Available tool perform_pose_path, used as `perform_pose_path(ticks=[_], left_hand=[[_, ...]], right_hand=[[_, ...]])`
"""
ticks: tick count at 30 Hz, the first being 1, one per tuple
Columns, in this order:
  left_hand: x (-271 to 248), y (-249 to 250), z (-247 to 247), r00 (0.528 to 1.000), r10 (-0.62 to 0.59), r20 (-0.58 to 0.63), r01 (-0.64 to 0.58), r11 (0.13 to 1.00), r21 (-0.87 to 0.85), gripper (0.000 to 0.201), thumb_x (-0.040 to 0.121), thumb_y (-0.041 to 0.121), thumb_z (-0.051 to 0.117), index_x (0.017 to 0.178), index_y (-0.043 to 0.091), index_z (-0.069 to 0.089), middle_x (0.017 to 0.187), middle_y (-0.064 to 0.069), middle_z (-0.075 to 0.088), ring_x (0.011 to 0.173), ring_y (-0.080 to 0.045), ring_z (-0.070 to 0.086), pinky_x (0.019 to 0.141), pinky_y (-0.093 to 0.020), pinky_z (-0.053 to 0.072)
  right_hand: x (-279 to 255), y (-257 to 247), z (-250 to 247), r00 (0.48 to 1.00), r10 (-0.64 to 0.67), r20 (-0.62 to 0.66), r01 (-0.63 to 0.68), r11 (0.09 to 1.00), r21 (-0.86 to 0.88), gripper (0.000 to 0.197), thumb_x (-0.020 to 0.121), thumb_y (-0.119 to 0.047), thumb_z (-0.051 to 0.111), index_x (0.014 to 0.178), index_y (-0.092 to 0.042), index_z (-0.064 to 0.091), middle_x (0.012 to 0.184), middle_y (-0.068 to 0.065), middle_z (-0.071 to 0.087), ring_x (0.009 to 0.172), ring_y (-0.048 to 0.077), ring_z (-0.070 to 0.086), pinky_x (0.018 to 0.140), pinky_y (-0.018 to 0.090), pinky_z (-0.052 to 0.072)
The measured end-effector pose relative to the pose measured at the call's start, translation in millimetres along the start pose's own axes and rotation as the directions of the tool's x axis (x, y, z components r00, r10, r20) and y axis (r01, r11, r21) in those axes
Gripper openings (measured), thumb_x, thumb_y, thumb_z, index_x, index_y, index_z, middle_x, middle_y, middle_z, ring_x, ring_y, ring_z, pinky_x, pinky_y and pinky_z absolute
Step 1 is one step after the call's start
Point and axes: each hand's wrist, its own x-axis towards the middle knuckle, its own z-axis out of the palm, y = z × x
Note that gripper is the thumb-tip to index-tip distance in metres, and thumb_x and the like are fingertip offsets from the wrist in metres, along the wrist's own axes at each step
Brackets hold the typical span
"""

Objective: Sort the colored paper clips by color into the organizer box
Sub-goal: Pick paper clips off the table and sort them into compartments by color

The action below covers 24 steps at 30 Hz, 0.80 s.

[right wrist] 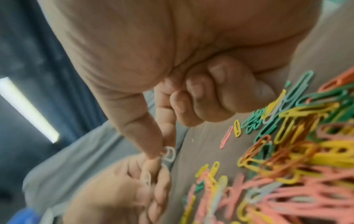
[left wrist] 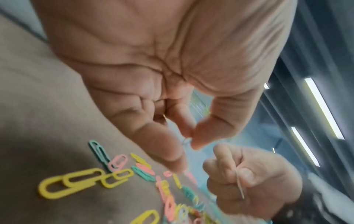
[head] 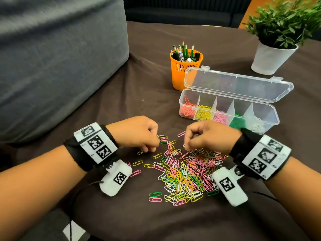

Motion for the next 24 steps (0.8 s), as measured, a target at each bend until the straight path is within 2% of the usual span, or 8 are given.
perform_pose_path(ticks=[2,5,7,10,13,15,18,24], left_hand=[[-4,-1,1,0.997,-0.002,-0.078,-0.015,0.976,-0.218,0.022,0.049,0.021,0.069,0.058,0.018,0.049,0.086,-0.028,0.071,0.069,-0.032,0.067,0.063,-0.034,0.05],[-10,1,6,0.994,0.018,-0.109,-0.056,0.932,-0.358,0.029,0.074,-0.007,0.067,0.07,0.011,0.044,0.08,-0.031,0.066,0.061,-0.029,0.061,0.048,-0.024,0.048],[-12,5,12,0.995,0.032,-0.092,-0.066,0.92,-0.387,0.027,0.085,-0.017,0.05,0.084,0.009,0.043,0.076,-0.023,0.066,0.062,-0.029,0.062,0.048,-0.024,0.051],[-9,10,24,0.999,0.017,-0.028,-0.025,0.949,-0.314,0.025,0.086,-0.013,0.039,0.092,0.008,0.051,0.073,-0.012,0.063,0.056,-0.017,0.059,0.049,-0.024,0.047],[-6,13,30,0.998,0.052,-0.025,-0.048,0.992,0.116,0.013,0.089,0.013,0.057,0.083,0.017,0.069,0.057,0.012,0.057,0.049,0.0,0.049,0.049,-0.013,0.037],[-5,13,33,0.992,0.117,-0.04,-0.093,0.923,0.372,0.012,0.088,0.028,0.065,0.086,0.019,0.073,0.059,0.012,0.06,0.052,0.003,0.052,0.05,-0.01,0.035],[-3,15,37,0.989,0.133,-0.058,-0.084,0.849,0.522,0.018,0.084,0.038,0.071,0.084,0.02,0.073,0.072,0.004,0.067,0.069,-0.009,0.061,0.063,-0.022,0.048],[1,23,39,0.989,0.148,-0.017,-0.1,0.741,0.664,0.02,0.085,0.035,0.068,0.079,0.016,0.068,0.076,-0.001,0.068,0.074,-0.022,0.061,0.068,-0.032,0.051]], right_hand=[[-1,6,-6,0.999,0.049,0.013,-0.051,0.931,0.361,0.009,0.072,-0.002,0.066,0.072,-0.009,0.06,0.056,0.0,0.056,0.041,0.009,0.039,0.041,0.019,0.026],[1,14,-12,0.991,0.104,0.081,-0.129,0.651,0.748,0.01,0.068,-0.005,0.047,0.07,-0.015,0.047,0.062,0.008,0.045,0.044,0.016,0.041,0.039,0.018,0.029],[3,16,-14,0.99,0.13,0.058,-0.123,0.578,0.806,0.016,0.067,-0.001,0.039,0.075,-0.014,0.045,0.065,0.011,0.046,0.046,0.018,0.046,0.038,0.02,0.032],[5,16,-16,0.987,0.162,-0.011,-0.097,0.642,0.761,0.03,0.063,0.002,0.037,0.087,-0.011,0.05,0.065,0.009,0.049,0.049,0.017,0.045,0.039,0.019,0.032],[10,9,-6,0.987,0.15,-0.062,-0.087,0.809,0.582,0.016,0.063,-0.008,0.051,0.078,-0.012,0.054,0.061,0.006,0.046,0.047,0.013,0.04,0.04,0.018,0.027],[13,2,3,0.991,0.075,-0.114,-0.056,0.986,0.16,0.01,0.066,-0.016,0.067,0.072,-0.014,0.059,0.058,0.0,0.05,0.046,0.009,0.042,0.044,0.02,0.033],[19,-7,21,0.996,-0.07,-0.053,0.039,0.893,-0.449,0.003,0.078,-0.019,0.069,0.08,-0.018,0.07,0.06,-0.011,0.057,0.056,0.002,0.051,0.058,0.02,0.04],[26,-11,24,1.0,-0.013,-0.023,-0.005,0.773,-0.634,0.014,0.083,-0.018,0.058,0.071,-0.018,0.065,0.074,-0.002,0.064,0.073,0.022,0.061,0.066,0.028,0.05]])
